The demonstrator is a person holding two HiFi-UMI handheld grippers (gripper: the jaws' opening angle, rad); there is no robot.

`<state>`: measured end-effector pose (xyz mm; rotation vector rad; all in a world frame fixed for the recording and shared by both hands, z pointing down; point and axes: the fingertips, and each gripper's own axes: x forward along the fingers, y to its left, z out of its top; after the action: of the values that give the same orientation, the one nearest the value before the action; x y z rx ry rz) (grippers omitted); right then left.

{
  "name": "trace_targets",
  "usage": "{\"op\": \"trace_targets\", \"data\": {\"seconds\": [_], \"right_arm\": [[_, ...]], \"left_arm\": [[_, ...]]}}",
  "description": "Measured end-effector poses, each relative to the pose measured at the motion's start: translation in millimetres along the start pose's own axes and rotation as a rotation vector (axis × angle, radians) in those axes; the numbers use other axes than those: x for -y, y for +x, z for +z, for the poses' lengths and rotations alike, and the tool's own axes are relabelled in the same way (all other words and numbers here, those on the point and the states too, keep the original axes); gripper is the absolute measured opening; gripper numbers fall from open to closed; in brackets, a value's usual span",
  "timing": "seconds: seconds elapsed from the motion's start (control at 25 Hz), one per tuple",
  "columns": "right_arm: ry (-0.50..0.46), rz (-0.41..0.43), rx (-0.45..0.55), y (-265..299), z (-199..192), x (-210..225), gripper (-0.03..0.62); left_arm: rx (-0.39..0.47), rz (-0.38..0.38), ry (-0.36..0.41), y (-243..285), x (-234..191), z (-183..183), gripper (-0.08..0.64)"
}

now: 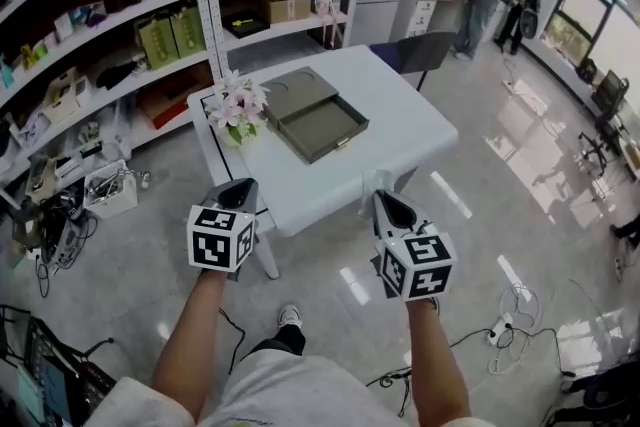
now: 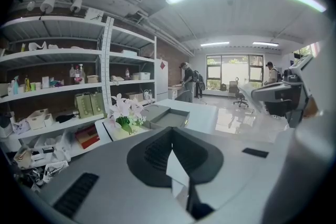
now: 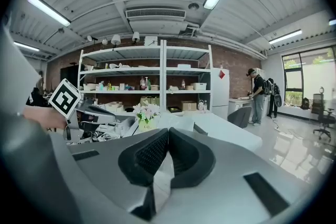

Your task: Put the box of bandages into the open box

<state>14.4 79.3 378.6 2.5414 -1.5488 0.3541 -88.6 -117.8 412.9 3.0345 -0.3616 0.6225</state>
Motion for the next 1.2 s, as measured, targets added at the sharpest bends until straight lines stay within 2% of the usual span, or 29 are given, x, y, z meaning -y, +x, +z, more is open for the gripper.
{"op": "trace_targets", "data": {"seconds": [0.24,0.8,1.2], "right_arm": [[0.012,-0.018,-0.025,50,17,19,0.003],[-0.029,-0.033,-0.082,140,36,32,0.003],[-0.086,0.047,-0.141,184,37,42,0.003]], "left_arm": [[-0.014,-0.02,0.003,44,-30,18,0.005],[-0.02,-0.059,-0.02,109,-85,32,0.005],[-0.026,-0.064,-0.035,136,-100,26,0.005]]}}
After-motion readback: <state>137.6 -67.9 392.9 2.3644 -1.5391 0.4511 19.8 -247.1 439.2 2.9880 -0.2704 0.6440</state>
